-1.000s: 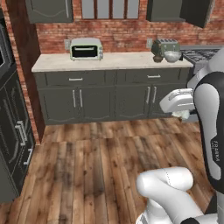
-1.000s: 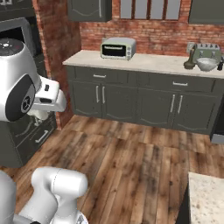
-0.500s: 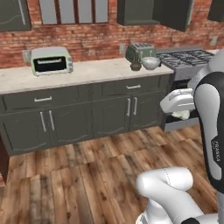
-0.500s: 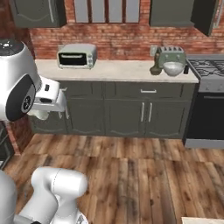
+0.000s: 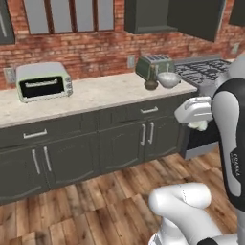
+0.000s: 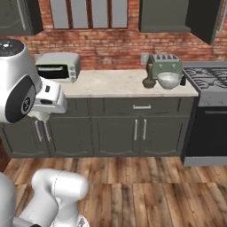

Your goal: Retrieve the bottle and the shaker from the cabinet and place them next to the mixing bowl on the counter. Then add garlic from the fridge to the mixing bowl.

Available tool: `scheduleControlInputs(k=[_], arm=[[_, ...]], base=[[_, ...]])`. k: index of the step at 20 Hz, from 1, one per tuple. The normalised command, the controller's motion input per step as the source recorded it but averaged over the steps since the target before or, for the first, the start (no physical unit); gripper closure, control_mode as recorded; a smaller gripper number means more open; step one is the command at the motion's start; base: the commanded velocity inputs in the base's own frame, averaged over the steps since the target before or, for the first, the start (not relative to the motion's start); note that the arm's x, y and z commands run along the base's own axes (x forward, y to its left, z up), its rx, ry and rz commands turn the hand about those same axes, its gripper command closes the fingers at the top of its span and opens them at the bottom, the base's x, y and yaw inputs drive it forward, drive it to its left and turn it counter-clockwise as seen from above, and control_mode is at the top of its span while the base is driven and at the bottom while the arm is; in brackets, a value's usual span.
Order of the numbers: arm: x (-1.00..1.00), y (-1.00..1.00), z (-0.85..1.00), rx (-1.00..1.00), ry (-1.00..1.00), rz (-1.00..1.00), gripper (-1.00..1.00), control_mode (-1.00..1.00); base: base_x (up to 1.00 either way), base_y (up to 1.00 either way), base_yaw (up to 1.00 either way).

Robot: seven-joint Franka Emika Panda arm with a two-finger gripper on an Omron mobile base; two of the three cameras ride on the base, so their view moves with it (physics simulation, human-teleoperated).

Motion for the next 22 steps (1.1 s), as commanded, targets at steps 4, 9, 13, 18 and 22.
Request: scheduleControlInputs(k=[4, 9, 13, 18, 22], arm=[[0.00, 0.00, 0.00, 0.00, 0.00, 0.00, 1.00, 1.00], [0.00, 0.00, 0.00, 0.00, 0.00, 0.00, 1.00, 1.00], [0.00, 0.00, 0.00, 0.00, 0.00, 0.00, 1.00, 1.00], [0.00, 0.00, 0.00, 0.00, 0.00, 0.00, 1.00, 1.00], [0.00, 0.00, 0.00, 0.00, 0.00, 0.00, 1.00, 1.00]], base=[[1.00, -0.34, 0.07], [1.00, -0.70, 0.11], [1.00, -0.92, 0.12], [0.96, -0.88, 0.09], [0.69, -0.61, 0.07]])
